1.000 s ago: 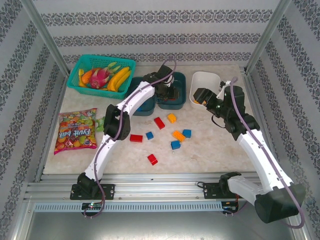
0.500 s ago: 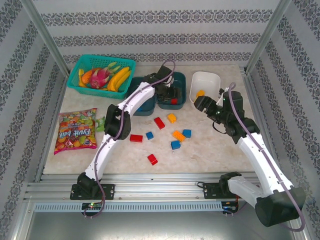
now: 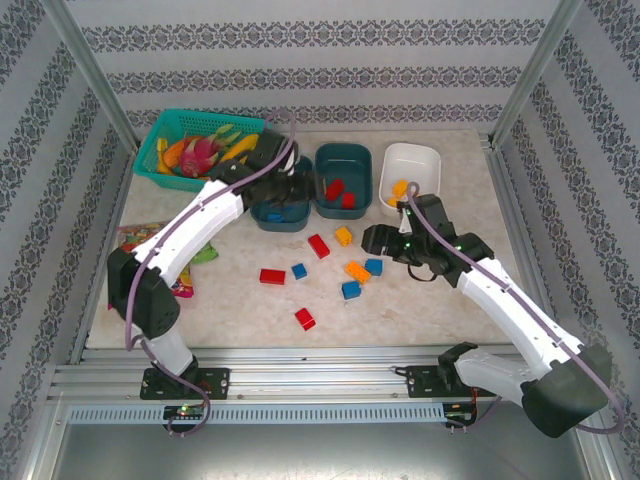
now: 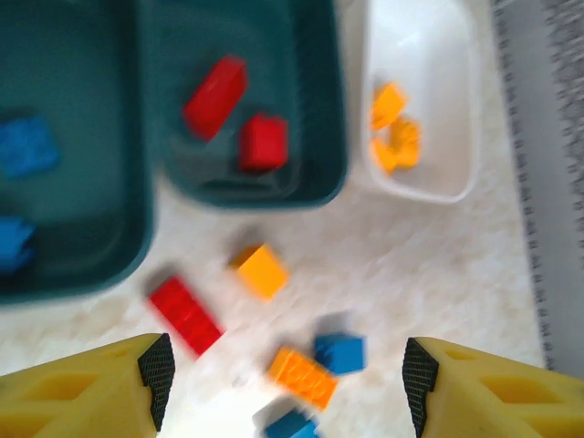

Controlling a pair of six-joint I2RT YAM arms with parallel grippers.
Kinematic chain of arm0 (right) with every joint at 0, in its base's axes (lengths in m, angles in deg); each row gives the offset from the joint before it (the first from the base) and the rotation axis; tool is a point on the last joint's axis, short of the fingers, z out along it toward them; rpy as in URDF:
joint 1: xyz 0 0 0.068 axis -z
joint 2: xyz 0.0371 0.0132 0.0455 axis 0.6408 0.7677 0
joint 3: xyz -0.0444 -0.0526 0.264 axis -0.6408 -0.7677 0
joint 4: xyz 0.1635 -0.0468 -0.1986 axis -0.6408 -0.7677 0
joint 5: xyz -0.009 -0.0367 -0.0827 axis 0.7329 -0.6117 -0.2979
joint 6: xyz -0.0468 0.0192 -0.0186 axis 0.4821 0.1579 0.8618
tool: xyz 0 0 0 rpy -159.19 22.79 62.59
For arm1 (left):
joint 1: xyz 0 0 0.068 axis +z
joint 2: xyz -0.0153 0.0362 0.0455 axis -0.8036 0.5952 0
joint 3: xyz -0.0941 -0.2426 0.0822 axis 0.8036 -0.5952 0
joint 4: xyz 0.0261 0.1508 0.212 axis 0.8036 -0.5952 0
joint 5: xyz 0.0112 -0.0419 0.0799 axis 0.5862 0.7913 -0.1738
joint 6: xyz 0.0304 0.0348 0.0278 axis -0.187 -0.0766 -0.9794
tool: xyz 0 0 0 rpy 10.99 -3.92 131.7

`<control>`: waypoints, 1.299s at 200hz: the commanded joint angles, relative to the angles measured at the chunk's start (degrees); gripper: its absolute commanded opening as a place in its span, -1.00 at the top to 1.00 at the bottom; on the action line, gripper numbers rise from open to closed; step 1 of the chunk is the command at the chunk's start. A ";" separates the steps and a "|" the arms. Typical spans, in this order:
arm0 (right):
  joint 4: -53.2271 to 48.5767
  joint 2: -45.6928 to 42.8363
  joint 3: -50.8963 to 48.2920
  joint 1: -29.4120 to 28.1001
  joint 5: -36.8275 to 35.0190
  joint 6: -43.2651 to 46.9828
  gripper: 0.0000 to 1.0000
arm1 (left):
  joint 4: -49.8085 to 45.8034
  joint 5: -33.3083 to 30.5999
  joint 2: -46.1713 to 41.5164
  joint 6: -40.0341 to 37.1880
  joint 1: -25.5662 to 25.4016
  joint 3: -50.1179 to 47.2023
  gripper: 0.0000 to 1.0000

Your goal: Sort the legos into containers by color

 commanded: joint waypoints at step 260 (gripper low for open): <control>11.83 -8.30 -12.84 -4.48 10.78 3.24 -0.60 | -5.72 -11.12 17.91 29.22 -10.10 -11.98 0.18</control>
